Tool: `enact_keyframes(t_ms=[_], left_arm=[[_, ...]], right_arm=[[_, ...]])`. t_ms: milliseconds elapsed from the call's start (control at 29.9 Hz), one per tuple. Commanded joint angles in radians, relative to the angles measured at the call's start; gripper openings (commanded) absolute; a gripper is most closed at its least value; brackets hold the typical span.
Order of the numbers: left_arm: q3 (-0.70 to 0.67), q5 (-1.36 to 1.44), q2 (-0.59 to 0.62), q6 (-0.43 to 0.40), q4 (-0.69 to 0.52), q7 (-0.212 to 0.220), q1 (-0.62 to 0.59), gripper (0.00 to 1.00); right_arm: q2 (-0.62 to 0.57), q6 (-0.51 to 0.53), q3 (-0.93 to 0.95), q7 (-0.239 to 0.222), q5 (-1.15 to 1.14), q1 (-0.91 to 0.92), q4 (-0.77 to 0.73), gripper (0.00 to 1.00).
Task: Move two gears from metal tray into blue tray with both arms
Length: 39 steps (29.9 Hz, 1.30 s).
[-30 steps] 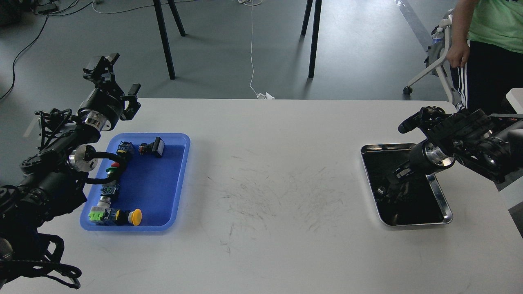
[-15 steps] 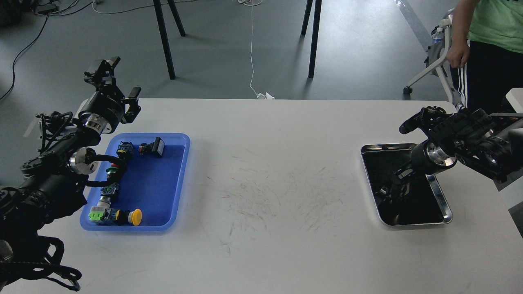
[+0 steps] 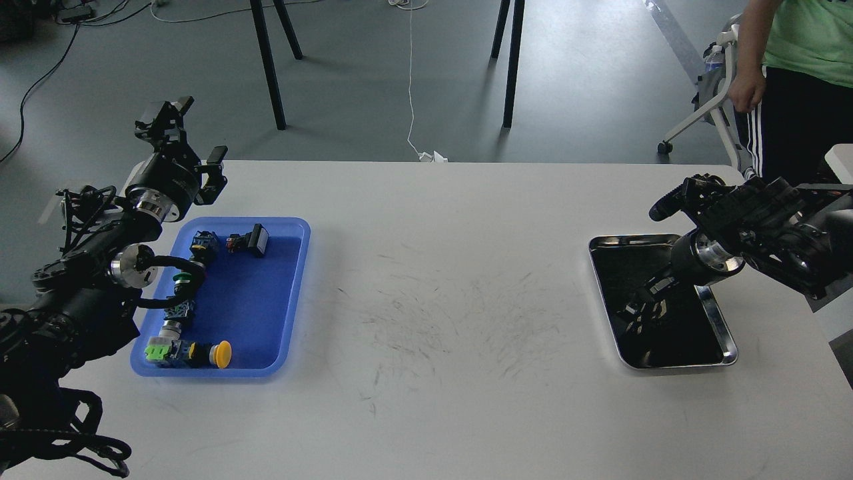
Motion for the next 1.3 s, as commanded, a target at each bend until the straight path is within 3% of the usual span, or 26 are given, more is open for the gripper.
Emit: enact_keyframes(t_ms=[0,267,602,1036,1270], left_arm=[[0.001,0.0,0.001,0.0,0.0,0.0,0.0,0.98],[0.001,0.0,0.001,0.0,0.0,0.0,0.002,0.98],[0.001,0.0,0.043,0.0,-0.002,0.0,0.002,0.98],[-0.001,0.0,0.076,0.0,-0.003,0.0,0.002,0.98],[-0.001,0.0,0.079,0.0,-0.005,0.0,-0.001,0.98]], right_arm=[[0.007,0.001,0.0,0.0,0.0,0.0,0.002,0.12],[0.008,-0.006,0.014,0.0,0.005,0.037,-0.009,0.02],[0.079,-0.03,0.16,0.0,0.014,0.066,-0.039,0.01],[0.264,-0.275,0.471,0.0,0.022,0.04,-0.098,0.01],[0.369,-0.403,0.497,0.0,0.028,-0.006,-0.079,0.01]])
